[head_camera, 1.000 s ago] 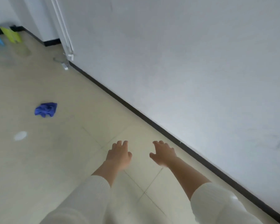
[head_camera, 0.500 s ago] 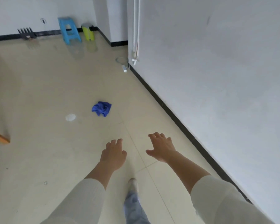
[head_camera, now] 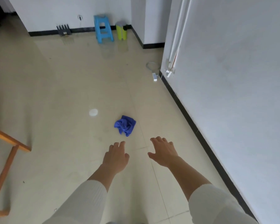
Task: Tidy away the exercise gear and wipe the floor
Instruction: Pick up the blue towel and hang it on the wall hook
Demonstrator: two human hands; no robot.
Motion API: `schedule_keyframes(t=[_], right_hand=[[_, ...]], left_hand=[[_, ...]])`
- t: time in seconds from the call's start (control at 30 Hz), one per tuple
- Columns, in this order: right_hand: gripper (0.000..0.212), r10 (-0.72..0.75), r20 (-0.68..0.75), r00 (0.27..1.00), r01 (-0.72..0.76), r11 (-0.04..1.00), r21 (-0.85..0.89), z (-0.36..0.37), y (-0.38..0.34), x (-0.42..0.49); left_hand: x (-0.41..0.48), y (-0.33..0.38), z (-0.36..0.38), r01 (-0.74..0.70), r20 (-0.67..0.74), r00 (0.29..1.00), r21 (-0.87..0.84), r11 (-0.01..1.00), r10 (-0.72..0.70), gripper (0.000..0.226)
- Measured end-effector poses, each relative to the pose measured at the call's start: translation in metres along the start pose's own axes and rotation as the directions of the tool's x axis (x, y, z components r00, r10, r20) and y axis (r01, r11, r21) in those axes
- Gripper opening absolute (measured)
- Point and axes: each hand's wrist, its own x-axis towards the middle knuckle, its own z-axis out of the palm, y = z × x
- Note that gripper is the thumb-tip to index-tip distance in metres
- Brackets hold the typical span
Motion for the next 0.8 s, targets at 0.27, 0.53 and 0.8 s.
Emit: schedule_keyframes(t=[0.27,0.53,0.8], right_hand=[[0.056,0.005,0.073,0.997,-0.006,1.0,0.008,-0.008,-0.023,0.183],[0.052,0.141,0.177,0.974,-0.152,0.987,0.052,-0.006,-0.037,0.379],[0.054,0.156,0.259,0.953,-0.191,0.975,0.115,0.06,-0.024,0.535]], left_hand=[[0.178,-0.046,-0.036,0.003,0.05,0.999,-0.007,1.0,-0.003,0.055],[0.38,-0.121,-0.065,-0.019,0.213,0.977,0.05,0.999,0.008,0.055],[0.528,-0.179,-0.005,0.026,0.3,0.954,-0.01,1.0,-0.021,0.057]])
